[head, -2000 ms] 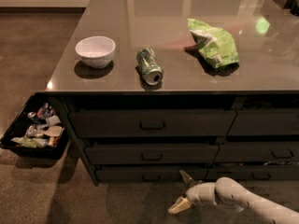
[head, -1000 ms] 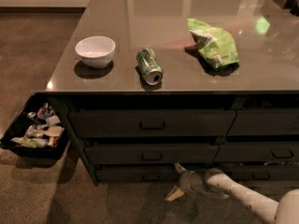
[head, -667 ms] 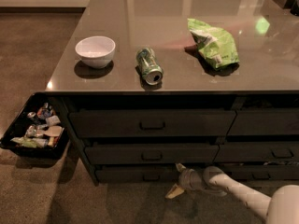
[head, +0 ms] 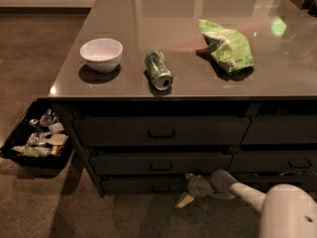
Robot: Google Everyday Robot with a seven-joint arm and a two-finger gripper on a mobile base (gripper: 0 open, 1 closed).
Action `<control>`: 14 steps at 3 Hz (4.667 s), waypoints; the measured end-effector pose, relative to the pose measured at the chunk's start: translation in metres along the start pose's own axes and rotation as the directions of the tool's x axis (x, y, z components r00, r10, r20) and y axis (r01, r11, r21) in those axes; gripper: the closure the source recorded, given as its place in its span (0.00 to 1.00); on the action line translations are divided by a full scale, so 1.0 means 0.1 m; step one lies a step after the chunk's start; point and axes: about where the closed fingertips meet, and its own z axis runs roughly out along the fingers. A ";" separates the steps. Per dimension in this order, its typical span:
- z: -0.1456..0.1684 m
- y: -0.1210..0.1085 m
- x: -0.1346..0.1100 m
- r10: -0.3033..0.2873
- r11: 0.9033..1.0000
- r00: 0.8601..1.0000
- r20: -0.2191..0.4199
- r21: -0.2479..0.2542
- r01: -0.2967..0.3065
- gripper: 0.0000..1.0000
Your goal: Open bottom drawer
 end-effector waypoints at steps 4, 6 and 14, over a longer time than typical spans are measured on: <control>-0.10 0.45 0.23 0.078 0.968 0.996 -0.047 -0.237 -0.087 0.00; -0.32 0.85 0.13 0.097 0.941 0.994 -0.052 -0.321 -0.109 0.00; -0.71 0.98 -0.17 0.128 0.936 0.991 -0.032 -0.325 -0.132 0.00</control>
Offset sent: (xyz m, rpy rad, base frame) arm -0.0133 -0.0092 -0.0325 -0.0239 0.1974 0.0974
